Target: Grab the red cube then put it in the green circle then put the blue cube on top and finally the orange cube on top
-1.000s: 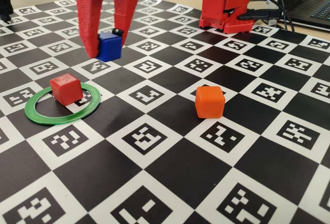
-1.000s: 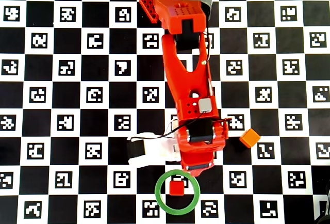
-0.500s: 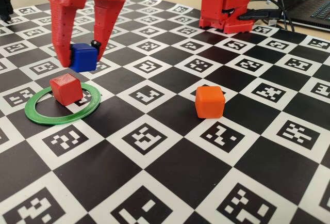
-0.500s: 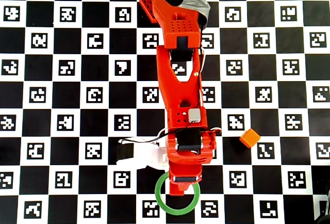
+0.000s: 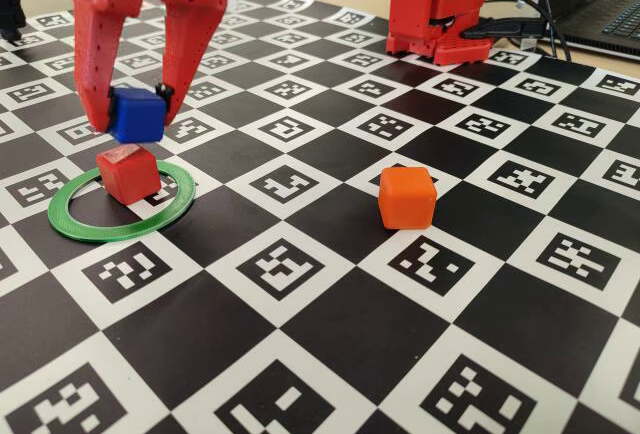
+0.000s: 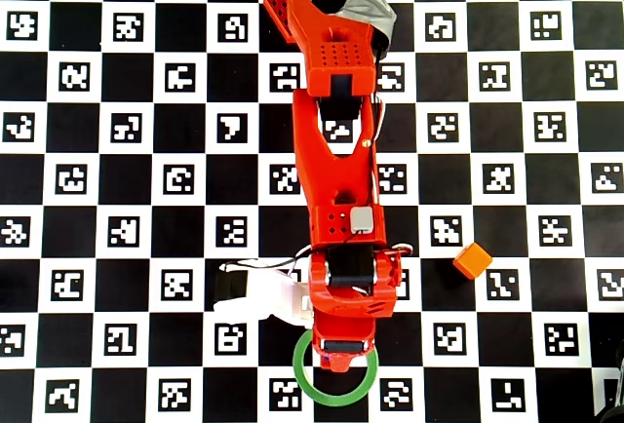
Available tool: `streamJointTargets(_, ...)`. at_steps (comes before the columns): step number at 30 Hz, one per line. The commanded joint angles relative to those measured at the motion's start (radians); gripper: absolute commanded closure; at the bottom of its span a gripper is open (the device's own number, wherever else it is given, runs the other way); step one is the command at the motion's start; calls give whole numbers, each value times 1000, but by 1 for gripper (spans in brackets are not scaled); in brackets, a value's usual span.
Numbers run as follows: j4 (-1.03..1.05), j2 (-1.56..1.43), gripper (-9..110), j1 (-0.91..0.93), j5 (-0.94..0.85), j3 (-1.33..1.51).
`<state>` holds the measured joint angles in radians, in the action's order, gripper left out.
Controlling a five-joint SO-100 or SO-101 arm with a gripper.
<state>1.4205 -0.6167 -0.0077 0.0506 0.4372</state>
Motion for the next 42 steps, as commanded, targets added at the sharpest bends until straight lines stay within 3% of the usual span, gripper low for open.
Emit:
streamJointTargets(1, -14, -37, 96, 3, 8, -106)
streamJointTargets(14, -18, -28, 93, 11, 32, -106)
streamJointTargets(21, -23, -28, 78, 20, 75, -106)
streamJointTargets(31, -15, -31, 65, 20, 89, -106)
streamJointTargets(42, -12, -38, 61, 20, 98, -104)
